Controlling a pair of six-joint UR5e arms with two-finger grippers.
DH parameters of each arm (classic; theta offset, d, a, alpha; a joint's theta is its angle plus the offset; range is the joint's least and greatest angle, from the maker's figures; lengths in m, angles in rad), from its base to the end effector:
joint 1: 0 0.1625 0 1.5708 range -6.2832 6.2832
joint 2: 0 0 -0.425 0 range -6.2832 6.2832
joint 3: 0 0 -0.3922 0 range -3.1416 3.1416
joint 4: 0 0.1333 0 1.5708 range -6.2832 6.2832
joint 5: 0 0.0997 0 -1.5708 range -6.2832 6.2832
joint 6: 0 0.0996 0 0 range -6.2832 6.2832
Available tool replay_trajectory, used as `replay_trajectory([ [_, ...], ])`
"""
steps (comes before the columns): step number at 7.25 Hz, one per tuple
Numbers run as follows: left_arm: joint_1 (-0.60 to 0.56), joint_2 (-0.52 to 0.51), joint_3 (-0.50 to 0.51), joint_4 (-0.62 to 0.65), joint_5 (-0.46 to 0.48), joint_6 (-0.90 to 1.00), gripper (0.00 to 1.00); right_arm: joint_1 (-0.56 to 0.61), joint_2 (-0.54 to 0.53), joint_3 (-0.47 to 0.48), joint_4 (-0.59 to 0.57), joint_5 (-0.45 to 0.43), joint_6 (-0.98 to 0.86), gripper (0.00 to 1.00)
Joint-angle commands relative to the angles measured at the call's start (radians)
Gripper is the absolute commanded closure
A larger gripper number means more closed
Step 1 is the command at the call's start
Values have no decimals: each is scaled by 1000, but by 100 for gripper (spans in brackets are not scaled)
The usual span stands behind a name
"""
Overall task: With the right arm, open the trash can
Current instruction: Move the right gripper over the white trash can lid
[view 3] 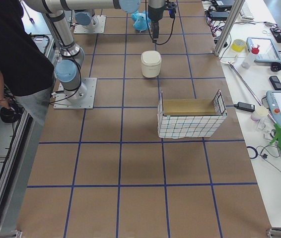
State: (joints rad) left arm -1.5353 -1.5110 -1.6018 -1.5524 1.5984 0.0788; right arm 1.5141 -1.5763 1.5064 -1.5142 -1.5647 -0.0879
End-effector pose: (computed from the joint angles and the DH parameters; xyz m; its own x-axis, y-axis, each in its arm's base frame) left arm -0.1138 -0.4753 0.5033 -0.9986 0.0419 -0.0312 0.0433 0.9981 -0.0449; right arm 0.1059 -0.4967 0.5166 -0.9995 -0.0313 -0.0049 -0.0312 0.9994 -0.0138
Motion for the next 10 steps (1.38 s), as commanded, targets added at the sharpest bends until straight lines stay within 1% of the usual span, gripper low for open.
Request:
replay_trajectory([
  [1, 0, 0, 0, 0, 0, -1, 0, 2, 1, 2, -1, 15, 0, 0],
  [2, 0, 0, 0, 0, 0, -1, 0, 18, 2, 2, -15, 18, 14, 0],
  [3, 0, 0, -1, 0, 0, 1, 0, 84, 10, 0, -43, 25, 137, 2],
  [4, 0, 0, 0, 0, 0, 1, 0, 159, 36, 0, -128, 9, 222, 21],
  [5, 0, 2, 0, 0, 0, 1, 0, 188, 44, 3, -107, 11, 224, 68],
  [6, 0, 0, 0, 0, 0, 1, 0, 184, 44, -6, -13, 23, 221, 100],
  [8, 0, 0, 0, 0, 0, 1, 0, 183, 51, 5, 5, 75, 220, 100],
  [10, 0, 0, 0, 0, 0, 1, 0, 181, 105, 6, -7, 78, 208, 100],
])
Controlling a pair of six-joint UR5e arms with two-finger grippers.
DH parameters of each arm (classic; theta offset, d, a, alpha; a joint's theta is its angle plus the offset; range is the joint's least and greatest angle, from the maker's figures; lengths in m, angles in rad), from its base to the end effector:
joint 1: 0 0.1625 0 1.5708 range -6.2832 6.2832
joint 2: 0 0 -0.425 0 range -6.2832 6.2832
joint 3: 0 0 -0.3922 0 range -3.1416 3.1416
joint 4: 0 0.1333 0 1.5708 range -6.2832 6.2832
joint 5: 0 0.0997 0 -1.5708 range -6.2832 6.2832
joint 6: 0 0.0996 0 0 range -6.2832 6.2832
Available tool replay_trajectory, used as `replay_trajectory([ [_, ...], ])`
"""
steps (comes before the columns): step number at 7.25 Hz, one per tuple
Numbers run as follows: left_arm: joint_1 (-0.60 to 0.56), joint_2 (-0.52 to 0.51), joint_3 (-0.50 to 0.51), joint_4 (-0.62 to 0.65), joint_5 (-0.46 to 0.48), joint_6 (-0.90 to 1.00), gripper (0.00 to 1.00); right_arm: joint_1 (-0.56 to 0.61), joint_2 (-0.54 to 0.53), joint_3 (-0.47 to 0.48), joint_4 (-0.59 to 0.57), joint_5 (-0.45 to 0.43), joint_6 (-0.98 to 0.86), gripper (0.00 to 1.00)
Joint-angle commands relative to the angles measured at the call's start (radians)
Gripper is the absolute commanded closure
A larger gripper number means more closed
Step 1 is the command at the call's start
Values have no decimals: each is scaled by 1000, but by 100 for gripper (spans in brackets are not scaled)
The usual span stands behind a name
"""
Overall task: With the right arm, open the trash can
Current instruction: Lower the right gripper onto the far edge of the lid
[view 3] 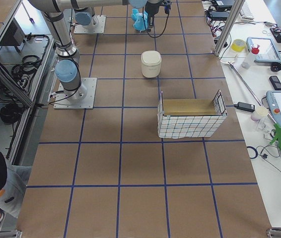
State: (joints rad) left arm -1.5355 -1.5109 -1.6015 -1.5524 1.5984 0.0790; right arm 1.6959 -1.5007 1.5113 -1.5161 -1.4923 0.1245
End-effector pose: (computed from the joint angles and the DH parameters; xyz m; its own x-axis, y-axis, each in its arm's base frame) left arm -0.1139 -0.4752 0.5035 -0.9986 0.0423 -0.0312 0.0437 0.9980 -0.0452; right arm 0.2043 -0.4933 0.4767 -0.9976 0.0046 -0.0695 -0.0006 0.9972 0.0745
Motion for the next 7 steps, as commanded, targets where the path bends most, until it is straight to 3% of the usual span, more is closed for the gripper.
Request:
replay_trajectory([
  [1, 0, 1, 0, 0, 0, -1, 0, -11, 40, 6, -6, 3, -8, 100],
  [3, 0, 0, 0, 0, 0, -1, 0, -88, 42, 87, -73, 9, -8, 100],
  [7, 0, 0, 0, 0, 0, -1, 0, -97, 72, 165, -190, 7, 6, 100],
])
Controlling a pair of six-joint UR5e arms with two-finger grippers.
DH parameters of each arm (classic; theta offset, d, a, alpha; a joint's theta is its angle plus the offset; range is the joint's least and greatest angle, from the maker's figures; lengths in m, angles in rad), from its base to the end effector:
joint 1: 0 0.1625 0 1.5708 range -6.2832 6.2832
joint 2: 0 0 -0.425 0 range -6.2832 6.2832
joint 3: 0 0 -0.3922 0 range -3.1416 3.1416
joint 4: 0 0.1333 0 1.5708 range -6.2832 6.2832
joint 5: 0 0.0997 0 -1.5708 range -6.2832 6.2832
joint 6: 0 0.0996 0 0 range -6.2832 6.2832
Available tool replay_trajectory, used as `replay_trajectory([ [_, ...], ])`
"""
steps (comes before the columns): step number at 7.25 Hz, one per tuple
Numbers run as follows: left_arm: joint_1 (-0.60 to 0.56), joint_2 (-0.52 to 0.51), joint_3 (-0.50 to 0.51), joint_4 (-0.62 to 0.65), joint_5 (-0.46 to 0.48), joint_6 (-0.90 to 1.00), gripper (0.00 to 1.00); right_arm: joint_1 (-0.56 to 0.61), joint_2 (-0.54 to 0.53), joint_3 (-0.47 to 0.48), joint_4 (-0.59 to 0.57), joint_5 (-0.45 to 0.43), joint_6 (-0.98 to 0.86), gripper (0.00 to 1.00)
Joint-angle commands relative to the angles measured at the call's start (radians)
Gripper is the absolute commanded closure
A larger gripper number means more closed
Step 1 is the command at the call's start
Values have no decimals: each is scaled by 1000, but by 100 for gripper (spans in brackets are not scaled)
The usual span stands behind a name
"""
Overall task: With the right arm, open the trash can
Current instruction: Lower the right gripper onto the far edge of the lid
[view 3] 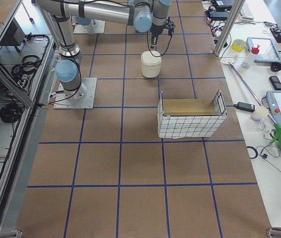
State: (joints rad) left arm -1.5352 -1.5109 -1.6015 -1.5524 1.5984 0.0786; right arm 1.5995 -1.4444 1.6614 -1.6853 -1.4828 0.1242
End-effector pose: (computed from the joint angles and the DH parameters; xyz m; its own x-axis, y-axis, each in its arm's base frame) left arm -0.1137 -0.4753 0.5035 -0.9986 0.0416 -0.0312 0.0430 0.9980 -0.0453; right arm 0.1571 -0.5213 0.3908 -0.9918 0.1037 -0.0741 0.0951 0.9891 0.1124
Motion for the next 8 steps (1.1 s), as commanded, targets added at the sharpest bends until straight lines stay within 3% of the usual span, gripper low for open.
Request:
replay_trajectory([
  [1, 0, 0, 0, 0, 0, 0, 0, 0, 18, 15, -22, -8, 8, 100],
  [8, 0, 0, -2, 0, 0, 0, 0, 3, 67, 18, -39, -48, 64, 100],
])
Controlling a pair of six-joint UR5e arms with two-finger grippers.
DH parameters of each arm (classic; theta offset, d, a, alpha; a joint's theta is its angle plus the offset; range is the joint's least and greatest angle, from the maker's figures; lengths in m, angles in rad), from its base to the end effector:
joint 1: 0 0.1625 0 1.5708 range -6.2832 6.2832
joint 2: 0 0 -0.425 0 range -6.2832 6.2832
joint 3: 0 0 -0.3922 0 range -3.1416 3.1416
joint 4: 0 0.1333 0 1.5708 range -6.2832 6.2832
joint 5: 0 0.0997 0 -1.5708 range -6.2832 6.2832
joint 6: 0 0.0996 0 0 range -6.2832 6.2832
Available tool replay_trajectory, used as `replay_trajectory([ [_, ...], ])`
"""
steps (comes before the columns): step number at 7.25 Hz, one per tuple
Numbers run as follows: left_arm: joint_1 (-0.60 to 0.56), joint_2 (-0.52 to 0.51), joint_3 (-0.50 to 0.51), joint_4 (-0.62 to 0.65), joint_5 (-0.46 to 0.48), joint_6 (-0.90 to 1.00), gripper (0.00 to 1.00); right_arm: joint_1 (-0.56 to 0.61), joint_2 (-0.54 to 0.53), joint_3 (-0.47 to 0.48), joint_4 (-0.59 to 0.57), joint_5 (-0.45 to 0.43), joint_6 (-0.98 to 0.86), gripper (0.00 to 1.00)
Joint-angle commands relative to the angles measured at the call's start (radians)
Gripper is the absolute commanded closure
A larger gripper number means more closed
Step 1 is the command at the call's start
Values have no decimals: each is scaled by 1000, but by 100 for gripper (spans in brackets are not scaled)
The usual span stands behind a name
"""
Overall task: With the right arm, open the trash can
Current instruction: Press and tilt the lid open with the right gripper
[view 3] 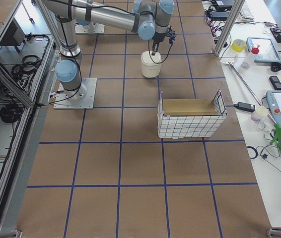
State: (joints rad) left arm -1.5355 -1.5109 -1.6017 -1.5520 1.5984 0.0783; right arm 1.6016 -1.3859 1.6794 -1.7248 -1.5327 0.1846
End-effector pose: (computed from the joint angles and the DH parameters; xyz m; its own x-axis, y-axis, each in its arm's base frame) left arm -0.1139 -0.4753 0.5034 -0.9986 0.0416 -0.0312 0.0430 0.9980 -0.0455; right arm 0.1536 -0.5340 0.3544 -0.9876 0.1566 -0.0115 0.1534 0.9777 0.1436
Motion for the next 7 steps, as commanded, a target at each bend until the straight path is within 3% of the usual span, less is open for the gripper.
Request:
replay_trajectory([
  [1, 0, 0, 0, 0, 0, 0, 0, 3, 17, 0, -1, 2, 22, 100],
  [7, 0, 0, 0, 0, 0, 0, 0, 6, 64, 0, -35, 0, 38, 100],
])
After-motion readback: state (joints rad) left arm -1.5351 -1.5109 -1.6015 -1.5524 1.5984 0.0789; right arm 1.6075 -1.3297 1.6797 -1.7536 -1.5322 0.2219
